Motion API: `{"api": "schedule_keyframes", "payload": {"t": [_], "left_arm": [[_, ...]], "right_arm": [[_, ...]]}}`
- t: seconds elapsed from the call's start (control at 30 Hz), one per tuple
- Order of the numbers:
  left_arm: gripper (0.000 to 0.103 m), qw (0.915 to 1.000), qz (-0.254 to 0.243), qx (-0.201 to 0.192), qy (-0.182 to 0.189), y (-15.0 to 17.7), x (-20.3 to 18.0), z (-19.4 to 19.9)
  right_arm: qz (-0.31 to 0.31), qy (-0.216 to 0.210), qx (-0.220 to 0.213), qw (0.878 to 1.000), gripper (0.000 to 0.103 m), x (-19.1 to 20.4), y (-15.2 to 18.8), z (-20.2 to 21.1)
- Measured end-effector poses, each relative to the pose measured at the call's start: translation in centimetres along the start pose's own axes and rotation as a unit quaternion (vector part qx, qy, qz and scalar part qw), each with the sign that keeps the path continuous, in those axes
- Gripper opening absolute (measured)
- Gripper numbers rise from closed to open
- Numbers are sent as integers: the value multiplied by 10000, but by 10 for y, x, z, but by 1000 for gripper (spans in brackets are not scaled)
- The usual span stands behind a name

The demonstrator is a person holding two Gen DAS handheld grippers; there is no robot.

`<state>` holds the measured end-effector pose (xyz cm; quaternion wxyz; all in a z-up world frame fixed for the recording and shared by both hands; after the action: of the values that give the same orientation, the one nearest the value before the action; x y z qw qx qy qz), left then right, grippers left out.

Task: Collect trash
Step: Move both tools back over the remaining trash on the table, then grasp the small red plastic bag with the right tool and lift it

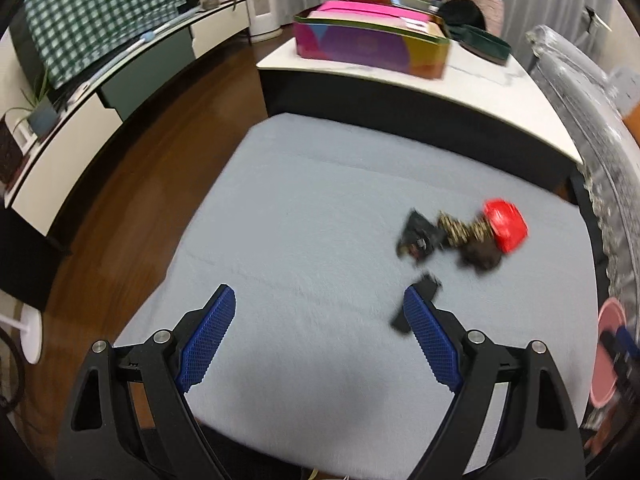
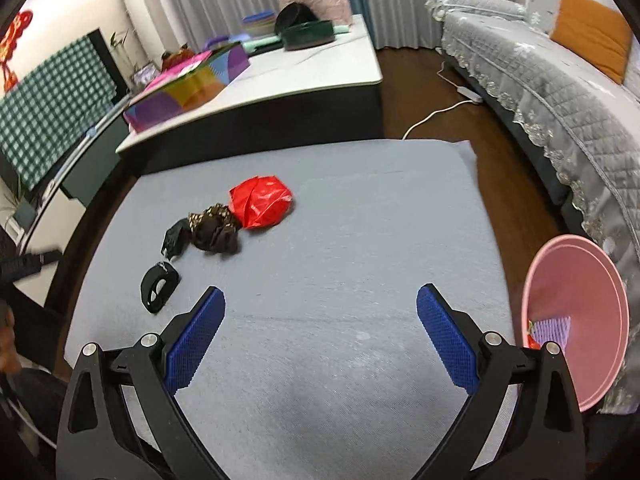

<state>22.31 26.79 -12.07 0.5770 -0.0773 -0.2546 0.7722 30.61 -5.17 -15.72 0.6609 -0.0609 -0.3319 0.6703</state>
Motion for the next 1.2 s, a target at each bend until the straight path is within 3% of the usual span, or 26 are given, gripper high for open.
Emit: {"api": "schedule_keyframes", "payload": {"t": [0.2,0.33,0.47,0.57,0.67,0.97,1.03,1.07,1.1,1.2], "left_arm": [[83,9996,267,-6,-35,-15,19,-40],[83,9981,485,364,-43,-13,39,-65],[83,9966,774,164,-232,-22,65,-62],[83,9955,907,245,-123,-21,68,-67],[83,9957,844,381,-5,-21,62,-75],[83,9966,681,432,-135,-25,62,-81],[83,9964,683,479,-134,-24,63,-83],[83,9963,683,500,-130,-23,62,-84],[83,9963,681,506,-129,-23,63,-84],[83,9964,655,511,-142,-24,61,-85]], "right_arm": [[570,185,127,9981,95,25,-6,-28],[791,285,201,9963,95,44,-21,-61],[706,327,293,9965,95,63,-40,-103],[617,374,437,9964,95,74,-49,-134],[540,414,549,9962,95,82,-54,-160],[369,469,791,9951,94,85,-47,-193],[315,441,838,9950,85,83,-45,-194],[390,492,748,9952,61,82,-47,-193],[502,465,718,9951,52,84,-48,-190],[402,357,782,9955,40,86,-48,-184]]}}
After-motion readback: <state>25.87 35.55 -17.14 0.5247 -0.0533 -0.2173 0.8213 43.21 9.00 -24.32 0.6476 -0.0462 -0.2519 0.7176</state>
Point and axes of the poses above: each gripper's, at about its wrist camera, not at the fingertips, and z roughly against the way its jaws point, x to its left, y to its underside, the point moved 10 cm from there along -z, roughly the way its jaws point, and after that the axes turned 15 degrees about -z, right-handed, at the moved point
